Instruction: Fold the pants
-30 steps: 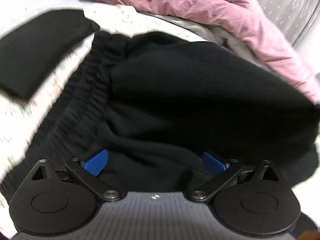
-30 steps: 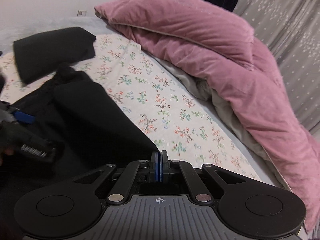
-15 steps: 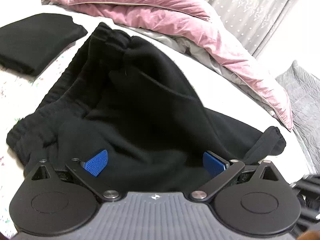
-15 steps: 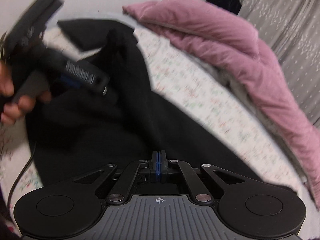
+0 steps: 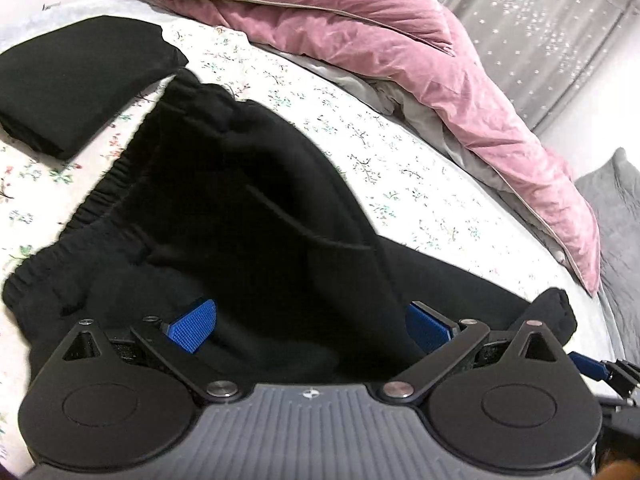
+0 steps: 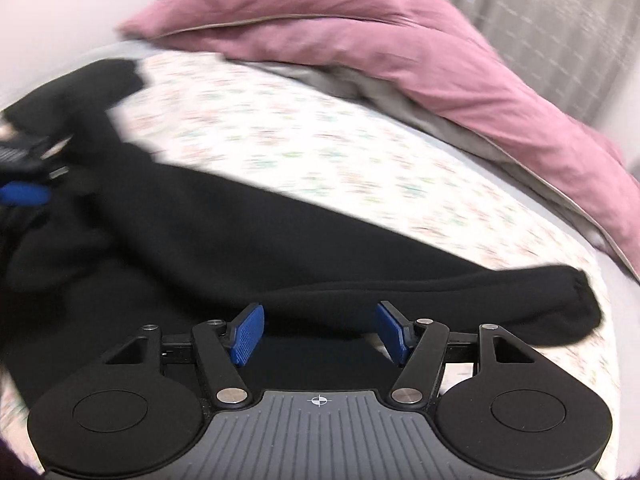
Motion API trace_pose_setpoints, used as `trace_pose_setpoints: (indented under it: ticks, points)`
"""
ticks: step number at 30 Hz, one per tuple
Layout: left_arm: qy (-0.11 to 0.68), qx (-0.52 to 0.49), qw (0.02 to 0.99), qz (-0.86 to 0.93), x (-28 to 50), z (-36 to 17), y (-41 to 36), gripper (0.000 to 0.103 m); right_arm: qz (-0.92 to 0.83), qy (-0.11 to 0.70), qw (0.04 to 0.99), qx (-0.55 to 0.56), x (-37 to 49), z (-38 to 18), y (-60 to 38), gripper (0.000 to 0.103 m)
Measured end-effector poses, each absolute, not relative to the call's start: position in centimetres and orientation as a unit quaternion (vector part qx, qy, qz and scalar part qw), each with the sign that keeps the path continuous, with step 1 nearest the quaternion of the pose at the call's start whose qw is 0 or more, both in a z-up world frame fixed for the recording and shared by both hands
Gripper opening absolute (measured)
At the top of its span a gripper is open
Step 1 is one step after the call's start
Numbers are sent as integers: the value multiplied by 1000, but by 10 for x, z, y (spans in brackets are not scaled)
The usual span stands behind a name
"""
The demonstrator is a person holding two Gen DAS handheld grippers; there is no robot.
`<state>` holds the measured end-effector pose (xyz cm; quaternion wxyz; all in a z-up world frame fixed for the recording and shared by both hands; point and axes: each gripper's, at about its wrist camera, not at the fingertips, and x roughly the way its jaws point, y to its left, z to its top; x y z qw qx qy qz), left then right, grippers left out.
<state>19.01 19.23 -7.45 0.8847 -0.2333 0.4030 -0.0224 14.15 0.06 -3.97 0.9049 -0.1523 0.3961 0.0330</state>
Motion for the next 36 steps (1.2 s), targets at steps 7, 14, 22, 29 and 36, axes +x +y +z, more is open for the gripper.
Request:
trace_pose_setpoints:
  ticks: [7, 14, 22, 29, 36]
  points:
    - [413, -237, 879, 9, 214, -77, 170, 103, -73, 409, 904, -99, 212, -34, -73, 67]
    - [406, -259, 872, 91, 231, -83, 168, 103, -151, 426, 889, -77, 267, -51, -129, 68]
    - [393, -244, 876, 138, 241, -83, 158, 96, -244, 440, 864, -31, 328, -89, -190, 68]
    - [372, -256, 878, 155, 239, -82, 167, 39, -329, 428, 842, 2, 334, -116, -228, 12]
    - [367, -286, 879, 107, 234, -71, 191, 32, -338, 351, 873, 26, 281, -56, -243, 1]
